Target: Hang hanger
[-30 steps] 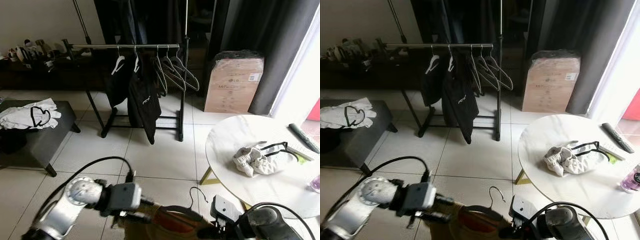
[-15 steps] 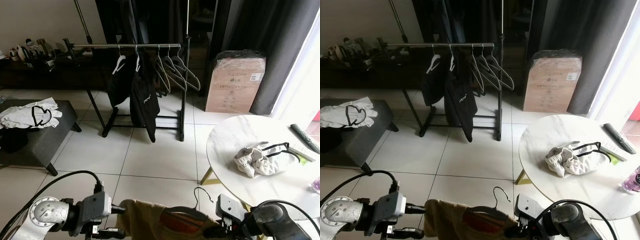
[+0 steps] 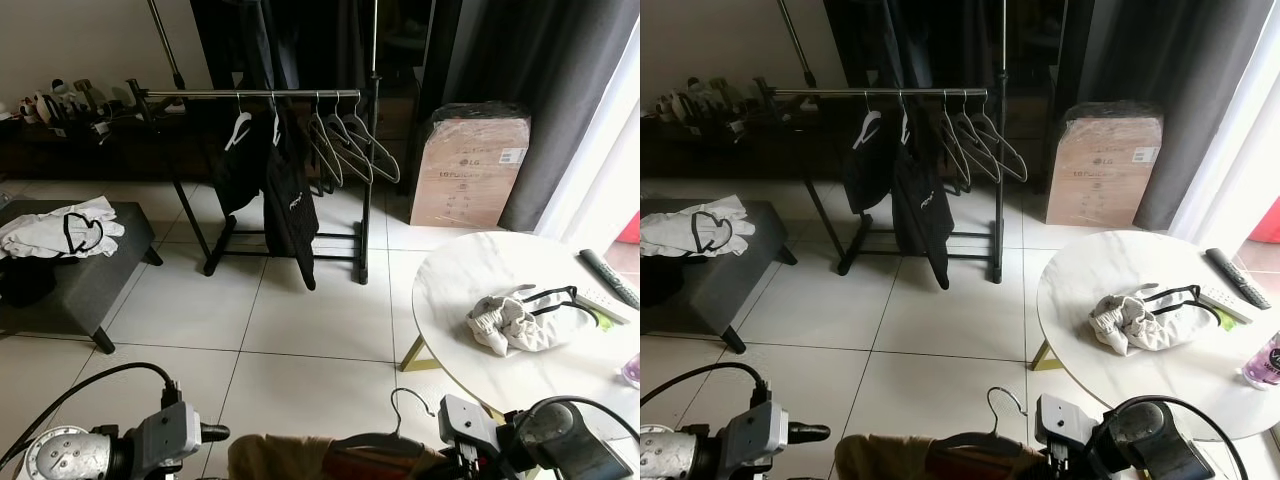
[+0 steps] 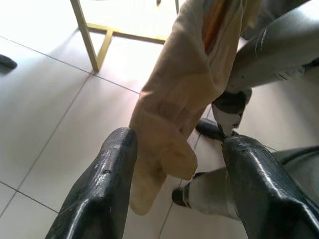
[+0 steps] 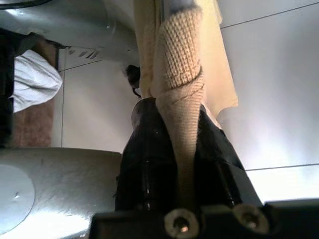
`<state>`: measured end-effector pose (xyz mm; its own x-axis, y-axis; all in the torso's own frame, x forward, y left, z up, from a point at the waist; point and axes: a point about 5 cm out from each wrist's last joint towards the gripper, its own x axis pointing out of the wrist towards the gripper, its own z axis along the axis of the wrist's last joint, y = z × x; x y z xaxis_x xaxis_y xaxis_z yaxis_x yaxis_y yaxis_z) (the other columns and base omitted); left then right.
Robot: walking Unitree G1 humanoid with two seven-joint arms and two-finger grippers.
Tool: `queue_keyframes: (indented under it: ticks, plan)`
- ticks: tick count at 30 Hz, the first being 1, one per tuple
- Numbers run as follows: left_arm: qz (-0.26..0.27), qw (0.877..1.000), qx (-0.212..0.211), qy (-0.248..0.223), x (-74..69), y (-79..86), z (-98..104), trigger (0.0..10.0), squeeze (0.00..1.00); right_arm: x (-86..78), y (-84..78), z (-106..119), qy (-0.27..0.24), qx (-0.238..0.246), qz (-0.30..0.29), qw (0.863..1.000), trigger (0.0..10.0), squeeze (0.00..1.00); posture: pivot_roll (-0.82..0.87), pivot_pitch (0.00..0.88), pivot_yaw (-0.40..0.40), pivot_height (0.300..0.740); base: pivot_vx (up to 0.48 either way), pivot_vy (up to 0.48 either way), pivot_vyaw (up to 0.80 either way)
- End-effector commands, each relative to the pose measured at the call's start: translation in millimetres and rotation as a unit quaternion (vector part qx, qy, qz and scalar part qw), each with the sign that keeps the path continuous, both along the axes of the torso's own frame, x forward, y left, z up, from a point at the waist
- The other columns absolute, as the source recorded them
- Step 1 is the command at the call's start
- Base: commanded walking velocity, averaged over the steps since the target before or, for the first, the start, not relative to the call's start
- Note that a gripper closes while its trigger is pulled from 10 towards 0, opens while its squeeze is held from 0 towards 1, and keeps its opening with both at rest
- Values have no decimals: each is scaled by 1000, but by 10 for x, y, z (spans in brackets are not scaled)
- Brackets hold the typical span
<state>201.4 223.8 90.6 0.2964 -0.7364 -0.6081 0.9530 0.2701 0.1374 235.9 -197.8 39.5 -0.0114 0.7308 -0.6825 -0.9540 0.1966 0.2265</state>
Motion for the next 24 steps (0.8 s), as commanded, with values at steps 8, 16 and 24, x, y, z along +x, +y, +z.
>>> queue_keyframes:
  ticks: [8,16,24]
  plan:
    - [18,1000,11,-2,11,5,-102,10000,0,39,79,288,-24,45,60,997,0,0,-57,53,23,740,0,0,0]
    - [18,1000,6,-2,36,-64,-150,10000,0,39,123,375,-28,64,68,995,0,0,-62,58,22,740,0,0,0]
    - [17,1000,19,3,25,-102,-267,10000,0,48,127,421,-32,60,74,995,0,0,-62,68,17,740,0,0,0]
